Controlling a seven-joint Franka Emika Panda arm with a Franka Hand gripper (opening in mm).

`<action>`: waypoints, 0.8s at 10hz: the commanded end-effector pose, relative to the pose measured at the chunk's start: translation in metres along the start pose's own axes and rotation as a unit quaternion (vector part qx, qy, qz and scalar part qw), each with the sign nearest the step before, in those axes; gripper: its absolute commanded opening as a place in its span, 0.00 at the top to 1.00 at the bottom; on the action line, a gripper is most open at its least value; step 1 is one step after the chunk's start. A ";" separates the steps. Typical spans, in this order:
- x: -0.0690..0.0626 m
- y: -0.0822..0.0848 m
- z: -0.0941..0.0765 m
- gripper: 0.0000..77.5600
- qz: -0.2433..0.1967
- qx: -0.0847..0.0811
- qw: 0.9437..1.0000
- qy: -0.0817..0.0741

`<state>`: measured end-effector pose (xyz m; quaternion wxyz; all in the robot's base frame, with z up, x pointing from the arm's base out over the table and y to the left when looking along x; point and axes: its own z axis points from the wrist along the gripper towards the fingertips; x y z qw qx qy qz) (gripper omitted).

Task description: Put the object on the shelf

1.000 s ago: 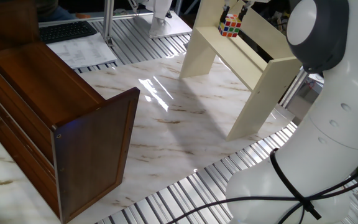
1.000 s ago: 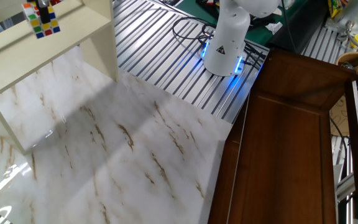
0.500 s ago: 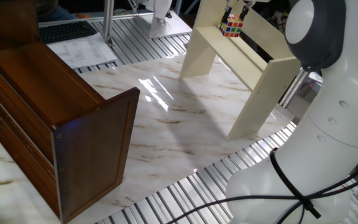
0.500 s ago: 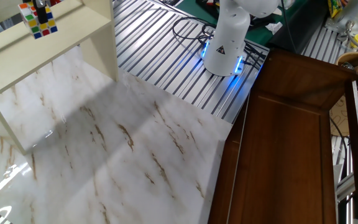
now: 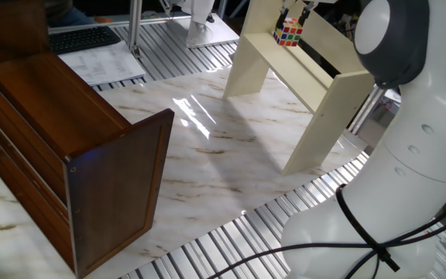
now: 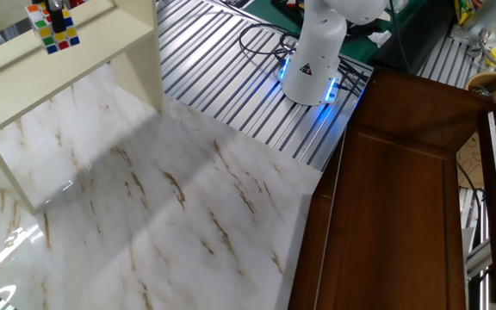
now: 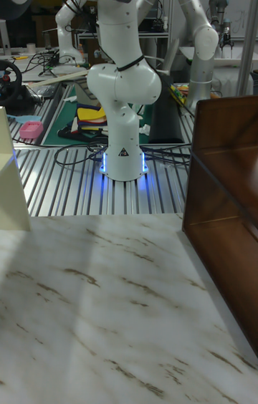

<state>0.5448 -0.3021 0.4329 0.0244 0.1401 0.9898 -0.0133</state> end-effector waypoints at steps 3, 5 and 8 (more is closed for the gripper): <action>0.000 0.000 -0.002 0.98 0.086 0.008 0.996 0.013; 0.003 -0.013 -0.003 0.98 0.063 0.007 0.998 0.015; 0.008 -0.040 0.002 0.98 0.036 0.004 0.999 0.010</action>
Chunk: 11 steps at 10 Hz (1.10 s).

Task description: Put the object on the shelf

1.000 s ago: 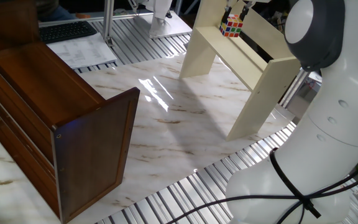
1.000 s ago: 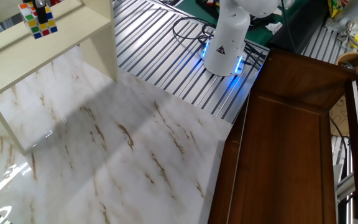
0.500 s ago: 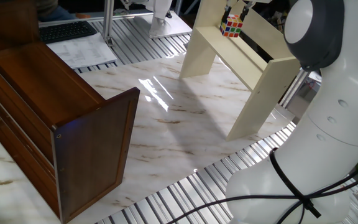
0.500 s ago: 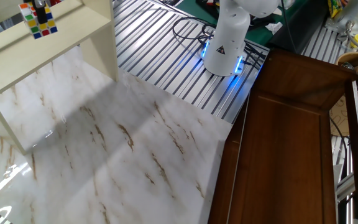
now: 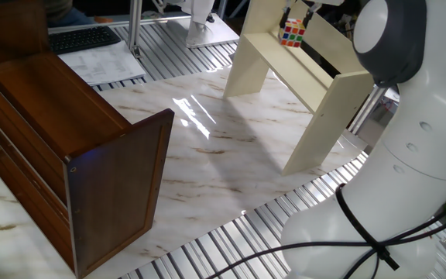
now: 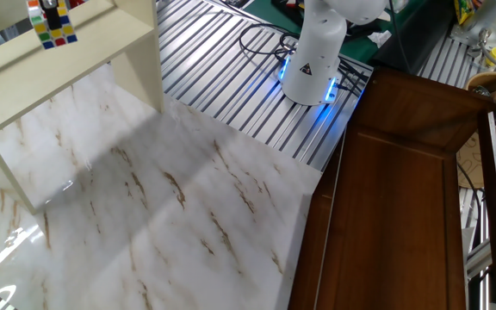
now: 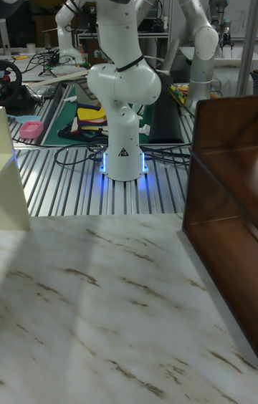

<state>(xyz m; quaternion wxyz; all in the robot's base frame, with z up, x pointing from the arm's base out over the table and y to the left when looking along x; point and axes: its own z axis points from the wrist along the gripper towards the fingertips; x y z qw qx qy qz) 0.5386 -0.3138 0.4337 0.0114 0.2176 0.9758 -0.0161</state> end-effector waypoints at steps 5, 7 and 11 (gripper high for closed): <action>-0.004 -0.033 0.023 0.98 -0.044 -0.011 0.999 -0.010; -0.005 -0.032 0.034 0.98 -0.042 -0.015 0.999 -0.019; -0.007 -0.032 0.053 0.98 -0.042 -0.028 0.998 -0.028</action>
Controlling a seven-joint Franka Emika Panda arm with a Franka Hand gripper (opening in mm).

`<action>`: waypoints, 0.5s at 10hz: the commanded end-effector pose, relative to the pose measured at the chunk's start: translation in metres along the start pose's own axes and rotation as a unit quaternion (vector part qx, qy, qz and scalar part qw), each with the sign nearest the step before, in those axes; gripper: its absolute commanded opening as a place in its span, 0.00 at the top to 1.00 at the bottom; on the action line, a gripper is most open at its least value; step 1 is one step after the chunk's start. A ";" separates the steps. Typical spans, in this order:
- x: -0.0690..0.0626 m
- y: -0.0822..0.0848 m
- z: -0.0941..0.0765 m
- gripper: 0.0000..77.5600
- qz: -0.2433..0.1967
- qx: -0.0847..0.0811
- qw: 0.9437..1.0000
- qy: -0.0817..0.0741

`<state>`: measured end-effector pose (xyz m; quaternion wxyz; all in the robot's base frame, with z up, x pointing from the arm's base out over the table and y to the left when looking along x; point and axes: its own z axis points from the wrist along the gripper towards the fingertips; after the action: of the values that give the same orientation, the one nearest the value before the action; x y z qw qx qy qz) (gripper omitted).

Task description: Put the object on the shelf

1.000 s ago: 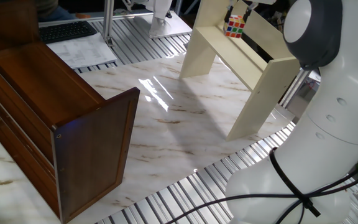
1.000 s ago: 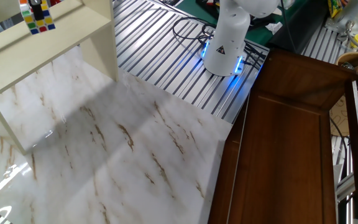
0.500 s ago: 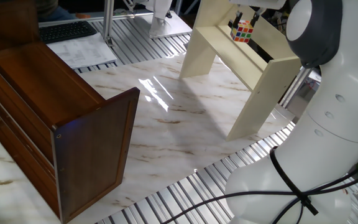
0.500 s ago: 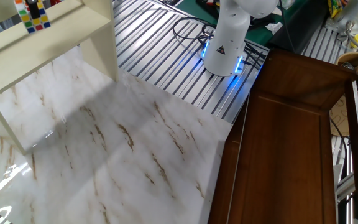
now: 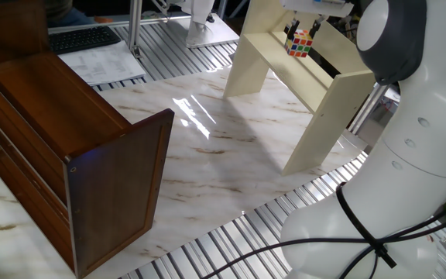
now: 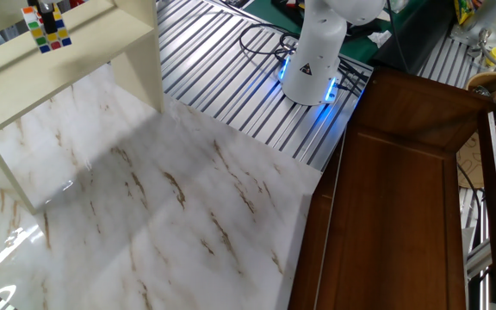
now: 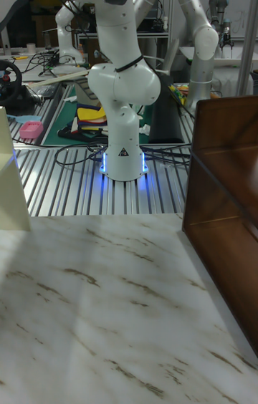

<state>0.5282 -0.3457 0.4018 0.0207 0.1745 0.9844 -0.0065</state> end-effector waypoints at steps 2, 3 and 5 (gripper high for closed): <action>-0.004 0.000 0.022 0.98 0.001 -0.016 1.000 -0.021; -0.004 0.000 0.024 0.98 0.001 -0.017 1.000 -0.023; -0.005 0.002 0.029 0.98 0.001 -0.018 0.999 -0.027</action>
<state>0.5282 -0.3457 0.4014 0.0204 0.1745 0.9844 -0.0064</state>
